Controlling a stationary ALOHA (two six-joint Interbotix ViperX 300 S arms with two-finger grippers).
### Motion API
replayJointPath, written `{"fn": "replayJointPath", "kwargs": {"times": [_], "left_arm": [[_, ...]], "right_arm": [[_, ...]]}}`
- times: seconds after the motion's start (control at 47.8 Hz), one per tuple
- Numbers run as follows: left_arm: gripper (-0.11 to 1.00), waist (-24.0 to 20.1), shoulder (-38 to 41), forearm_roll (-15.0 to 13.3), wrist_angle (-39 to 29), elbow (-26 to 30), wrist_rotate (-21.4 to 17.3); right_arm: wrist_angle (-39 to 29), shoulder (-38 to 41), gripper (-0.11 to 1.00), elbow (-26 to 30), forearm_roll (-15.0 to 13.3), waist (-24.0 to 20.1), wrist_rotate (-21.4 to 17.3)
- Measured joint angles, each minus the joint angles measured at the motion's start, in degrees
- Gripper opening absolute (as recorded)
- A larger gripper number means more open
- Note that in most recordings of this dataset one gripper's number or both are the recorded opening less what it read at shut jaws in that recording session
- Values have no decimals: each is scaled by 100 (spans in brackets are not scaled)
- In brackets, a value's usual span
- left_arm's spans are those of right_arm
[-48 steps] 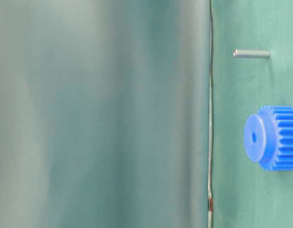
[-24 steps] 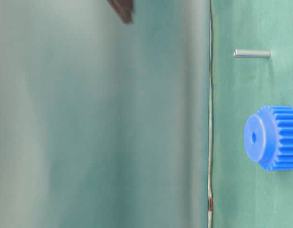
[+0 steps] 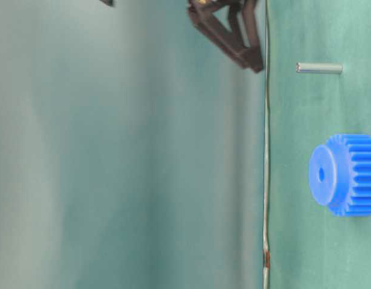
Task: Insert the shaft placed at a random location into the center hole of the medium gear at another random location.
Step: 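Move the open right gripper over the silver shaft, then close the right gripper on the silver shaft and lift it upright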
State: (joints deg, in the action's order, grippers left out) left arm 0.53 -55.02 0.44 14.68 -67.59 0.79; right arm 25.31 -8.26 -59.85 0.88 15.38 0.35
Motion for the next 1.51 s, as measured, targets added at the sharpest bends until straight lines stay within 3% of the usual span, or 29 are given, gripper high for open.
{"fn": "replayJointPath", "kwargs": {"times": [0.314, 0.67, 0.817, 0.963, 1.026, 1.508], "left_arm": [[0, -9, 0, 0, -79, 0, 0], [0, -18, 0, 0, -149, 0, 0], [0, -18, 0, 0, -167, 0, 0], [0, -18, 0, 9, -176, 0, 0], [0, -18, 9, 0, -176, 0, 0], [0, -18, 9, 9, -229, 0, 0]], "right_arm": [[343, 809, 86, 18, 141, 79, 0], [501, 1037, 81, 53, 167, 88, 0], [501, 1046, 65, 53, 167, 88, 0], [501, 1055, 24, 62, 167, 88, 0], [501, 1055, 13, 62, 167, 88, 0], [483, 1037, 13, 88, 158, 88, 0]]}}
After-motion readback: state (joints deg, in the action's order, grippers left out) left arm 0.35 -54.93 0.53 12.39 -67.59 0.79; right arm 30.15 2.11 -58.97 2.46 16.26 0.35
